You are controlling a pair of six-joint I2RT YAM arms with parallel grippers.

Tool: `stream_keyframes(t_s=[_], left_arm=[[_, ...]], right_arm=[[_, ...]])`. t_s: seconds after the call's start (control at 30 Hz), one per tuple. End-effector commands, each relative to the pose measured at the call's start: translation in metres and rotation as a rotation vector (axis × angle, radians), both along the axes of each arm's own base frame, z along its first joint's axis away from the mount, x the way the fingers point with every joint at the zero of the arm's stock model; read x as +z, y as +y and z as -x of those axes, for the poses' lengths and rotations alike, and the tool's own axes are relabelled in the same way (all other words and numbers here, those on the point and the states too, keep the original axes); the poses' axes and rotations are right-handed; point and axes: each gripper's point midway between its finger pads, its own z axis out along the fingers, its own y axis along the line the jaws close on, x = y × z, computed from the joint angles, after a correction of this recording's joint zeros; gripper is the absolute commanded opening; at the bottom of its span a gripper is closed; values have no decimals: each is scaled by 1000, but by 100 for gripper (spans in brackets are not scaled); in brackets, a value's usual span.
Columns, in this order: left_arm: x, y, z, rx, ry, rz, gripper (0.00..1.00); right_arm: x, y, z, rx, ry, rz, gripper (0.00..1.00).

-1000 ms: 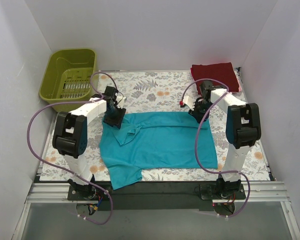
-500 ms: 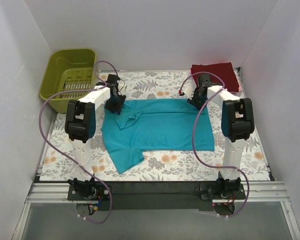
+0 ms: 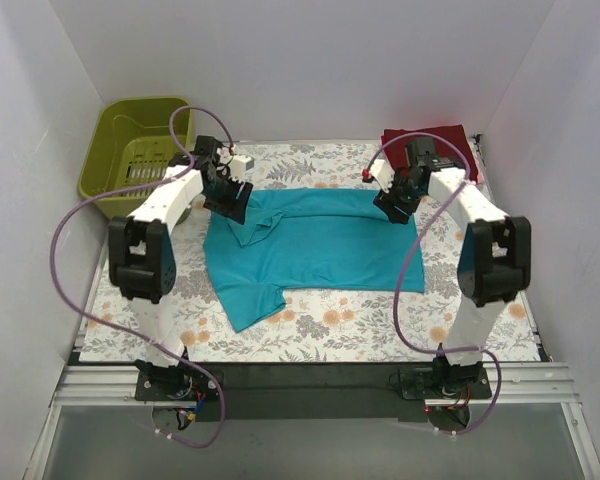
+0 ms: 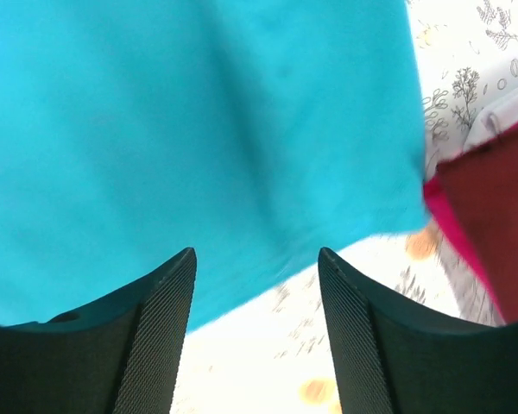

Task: Fold and stack the t-shirts
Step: Fold the tshirt

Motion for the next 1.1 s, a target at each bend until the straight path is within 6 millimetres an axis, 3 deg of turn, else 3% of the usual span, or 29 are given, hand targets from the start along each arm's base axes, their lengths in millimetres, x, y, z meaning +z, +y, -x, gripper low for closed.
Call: stream_keyframes(t_s=[0.0,0.03,0.07,0.1,0.13,0.2,0.3,0.37,0.5,0.77,1.07], left_arm=[[64,-15,75,-252,-53,134,58],[57,-12,97,-280,-2,130,58],[52,-9,112,-304,22,126,58],[48,-4,127,-336,41,115,58],[35,1,158,-393,95,107,58],[26,5,180,-451,107,77,58],[10,11,206,-514,85,14,57],[-3,13,218,-553,80,-27,56],[-18,16,222,-573,75,-67,54],[-24,17,220,-589,78,-84,52],[-27,20,222,-618,86,-96,53]], right_arm=[[33,11,76,108,79,-69,66],[40,9,89,122,62,-62,66],[20,0,113,120,123,-28,66],[15,-2,124,139,131,-12,63],[18,-6,134,140,118,-3,62],[-1,-14,161,151,166,37,59],[-15,-21,186,144,195,59,55],[-20,-24,187,127,173,72,55],[-36,-26,197,124,173,90,53],[-51,-27,191,114,123,126,52],[-51,-37,189,118,78,173,52]])
